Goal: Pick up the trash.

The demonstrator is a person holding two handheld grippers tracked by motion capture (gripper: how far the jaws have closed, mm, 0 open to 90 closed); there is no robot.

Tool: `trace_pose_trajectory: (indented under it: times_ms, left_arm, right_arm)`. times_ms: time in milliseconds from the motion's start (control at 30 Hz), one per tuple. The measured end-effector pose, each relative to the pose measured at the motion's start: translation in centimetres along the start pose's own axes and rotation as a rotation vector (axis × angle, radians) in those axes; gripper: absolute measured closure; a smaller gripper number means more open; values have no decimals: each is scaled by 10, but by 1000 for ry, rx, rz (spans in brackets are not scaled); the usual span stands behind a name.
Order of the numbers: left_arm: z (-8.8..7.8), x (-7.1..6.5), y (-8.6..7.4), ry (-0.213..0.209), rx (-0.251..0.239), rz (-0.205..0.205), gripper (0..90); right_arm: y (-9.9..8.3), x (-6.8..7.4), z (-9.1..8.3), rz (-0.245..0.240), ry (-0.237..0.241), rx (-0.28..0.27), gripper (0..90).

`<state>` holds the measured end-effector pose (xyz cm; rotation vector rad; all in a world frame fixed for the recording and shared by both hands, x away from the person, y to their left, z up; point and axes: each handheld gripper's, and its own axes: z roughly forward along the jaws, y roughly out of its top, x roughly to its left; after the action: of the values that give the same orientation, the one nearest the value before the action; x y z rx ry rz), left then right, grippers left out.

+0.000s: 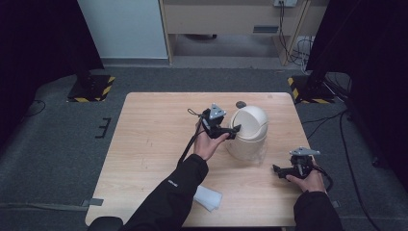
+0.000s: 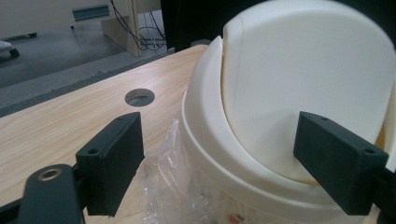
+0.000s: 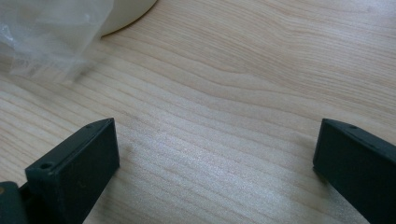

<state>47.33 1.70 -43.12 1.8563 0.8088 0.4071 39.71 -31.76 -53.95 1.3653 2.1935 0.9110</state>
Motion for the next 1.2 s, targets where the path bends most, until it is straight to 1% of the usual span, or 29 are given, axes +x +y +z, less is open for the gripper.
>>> trace_pose_trajectory:
  times_ms: [67,133,200,333,433,533,633,667,767,800,833,900,967,1033,1100,1200]
  left_arm:
    - [3,0,0,1,2,-3,154]
    - [7,0,0,7,14,-2,152]
    - [13,-1,2,11,35,10,150]
    - [17,-1,4,19,51,11,145]
    - [21,0,3,17,47,-3,150]
    - [25,1,1,17,67,-3,152]
    - [25,2,1,12,62,-2,163]
    - [24,2,1,6,53,-4,163]
    - [20,2,4,-4,24,0,171]
    - [16,2,6,-15,15,4,171]
    - [16,2,6,-15,15,4,171]
    - [11,1,7,-22,11,9,170]
    - [5,1,8,-37,13,12,165]
    - [-2,1,8,-40,11,25,168]
    - [-12,2,8,-51,4,27,171]
    - [-28,3,5,-69,10,35,177]
  right_arm:
    - [0,0,0,0,0,0,5]
    - [0,0,0,0,0,0,5]
    - [0,0,0,0,0,0,5]
    - [0,0,0,0,0,0,5]
    - [0,0,0,0,0,0,5]
    - [0,0,0,0,0,0,5]
    - [0,0,0,1,0,0,5]
    - [0,0,0,0,0,0,5]
    - [0,0,0,0,0,0,5]
    - [0,0,0,0,0,0,5]
    - [0,0,0,0,0,0,5]
    - [0,0,0,0,0,0,5]
    - [0,0,0,0,0,0,5]
    - [0,0,0,0,0,0,5]
    - [0,0,0,0,0,0,5]
    - [0,0,0,0,0,0,5]
